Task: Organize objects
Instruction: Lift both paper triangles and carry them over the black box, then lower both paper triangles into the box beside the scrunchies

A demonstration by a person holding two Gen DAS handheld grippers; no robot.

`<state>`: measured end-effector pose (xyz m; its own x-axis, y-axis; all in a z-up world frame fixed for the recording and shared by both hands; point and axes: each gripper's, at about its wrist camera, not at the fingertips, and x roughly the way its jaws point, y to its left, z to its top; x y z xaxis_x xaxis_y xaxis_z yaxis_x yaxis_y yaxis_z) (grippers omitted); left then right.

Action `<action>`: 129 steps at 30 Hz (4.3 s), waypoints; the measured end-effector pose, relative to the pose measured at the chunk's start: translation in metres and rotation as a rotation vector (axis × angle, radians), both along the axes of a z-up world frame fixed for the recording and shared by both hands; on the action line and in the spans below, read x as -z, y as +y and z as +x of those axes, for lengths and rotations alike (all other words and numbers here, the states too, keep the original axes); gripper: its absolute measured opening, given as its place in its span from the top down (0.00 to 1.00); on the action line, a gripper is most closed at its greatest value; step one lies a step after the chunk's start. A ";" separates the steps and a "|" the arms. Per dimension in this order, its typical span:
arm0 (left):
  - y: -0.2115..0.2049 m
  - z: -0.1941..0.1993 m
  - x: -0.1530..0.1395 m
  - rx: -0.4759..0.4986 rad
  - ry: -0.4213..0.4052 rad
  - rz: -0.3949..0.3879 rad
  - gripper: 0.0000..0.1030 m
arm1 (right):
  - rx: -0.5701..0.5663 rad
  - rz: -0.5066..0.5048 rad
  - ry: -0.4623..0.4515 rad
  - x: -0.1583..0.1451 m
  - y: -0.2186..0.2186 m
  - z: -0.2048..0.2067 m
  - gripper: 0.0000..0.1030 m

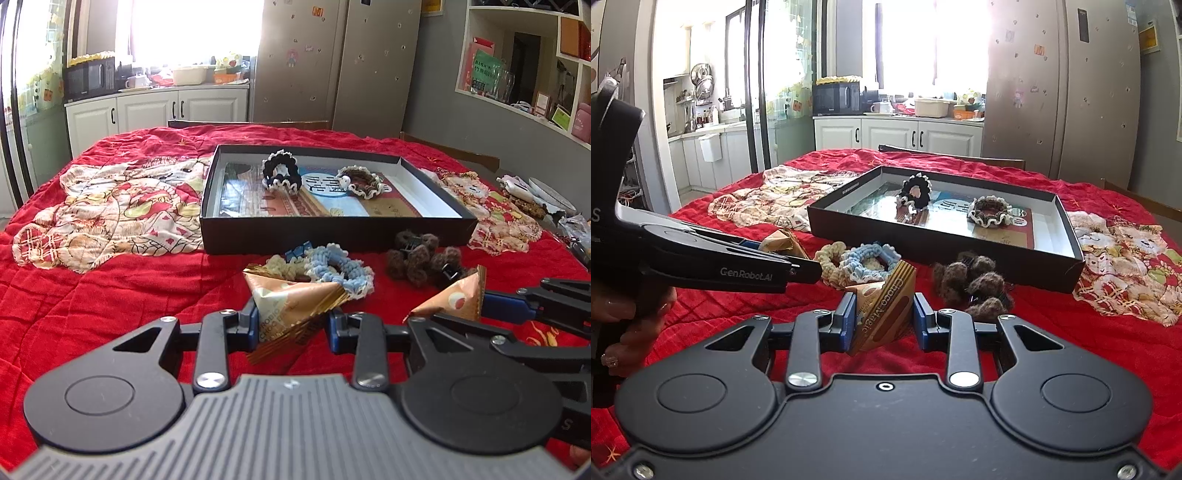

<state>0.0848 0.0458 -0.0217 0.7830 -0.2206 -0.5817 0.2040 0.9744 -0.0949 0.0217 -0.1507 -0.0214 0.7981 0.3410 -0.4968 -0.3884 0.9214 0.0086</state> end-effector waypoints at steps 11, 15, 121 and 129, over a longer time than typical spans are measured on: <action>-0.003 -0.005 -0.016 0.018 -0.038 -0.013 0.64 | 0.009 0.019 -0.035 -0.013 -0.006 -0.002 0.70; -0.004 -0.005 -0.023 0.025 -0.054 -0.014 0.64 | 0.016 0.020 -0.051 -0.020 -0.009 -0.002 0.70; -0.024 0.160 -0.033 -0.071 -0.064 0.003 0.64 | 0.268 0.042 -0.056 -0.030 -0.063 0.206 0.71; -0.021 0.177 -0.020 -0.083 -0.042 0.002 0.64 | 0.250 0.046 -0.038 -0.017 -0.055 0.226 0.70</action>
